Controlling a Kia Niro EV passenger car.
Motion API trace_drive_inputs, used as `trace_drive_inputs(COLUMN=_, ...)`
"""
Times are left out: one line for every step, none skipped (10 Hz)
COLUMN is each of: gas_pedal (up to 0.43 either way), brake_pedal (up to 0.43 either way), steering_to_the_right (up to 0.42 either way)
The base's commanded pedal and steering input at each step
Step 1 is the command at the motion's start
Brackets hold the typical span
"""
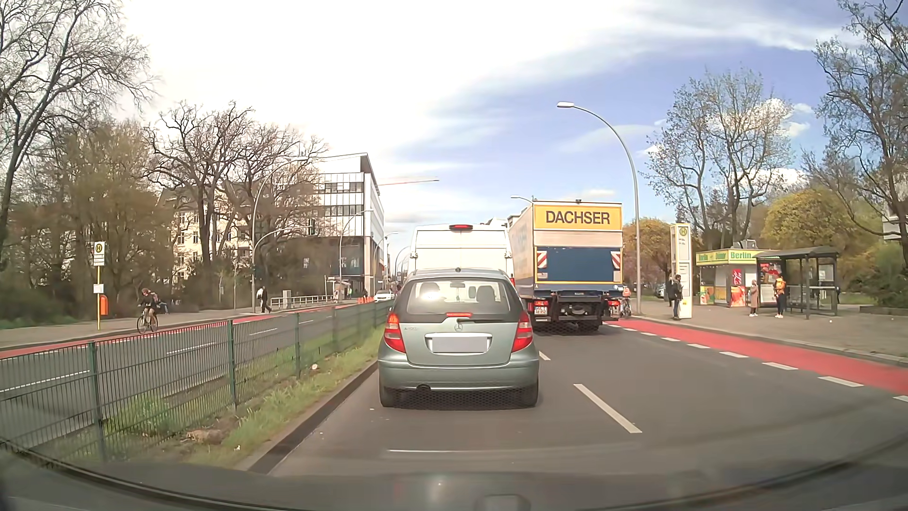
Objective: Follow the waypoints while adhering to traffic rules and regulations
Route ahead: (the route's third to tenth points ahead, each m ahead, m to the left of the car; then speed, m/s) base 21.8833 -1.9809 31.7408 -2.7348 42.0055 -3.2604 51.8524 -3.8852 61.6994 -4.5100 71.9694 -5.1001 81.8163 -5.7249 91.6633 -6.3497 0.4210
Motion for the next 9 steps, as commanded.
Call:
trace_drive_inputs(gas_pedal=0.0, brake_pedal=0.0, steering_to_the_right=0.0)
trace_drive_inputs(gas_pedal=0.0, brake_pedal=0.0, steering_to_the_right=0.0)
trace_drive_inputs(gas_pedal=0.0, brake_pedal=0.0, steering_to_the_right=0.0)
trace_drive_inputs(gas_pedal=0.0, brake_pedal=0.0, steering_to_the_right=0.0)
trace_drive_inputs(gas_pedal=0.0, brake_pedal=0.0, steering_to_the_right=0.0)
trace_drive_inputs(gas_pedal=0.0, brake_pedal=0.0, steering_to_the_right=0.0)
trace_drive_inputs(gas_pedal=0.0, brake_pedal=0.0, steering_to_the_right=0.0)
trace_drive_inputs(gas_pedal=0.0, brake_pedal=0.0, steering_to_the_right=0.0)
trace_drive_inputs(gas_pedal=0.0, brake_pedal=0.0, steering_to_the_right=0.0)
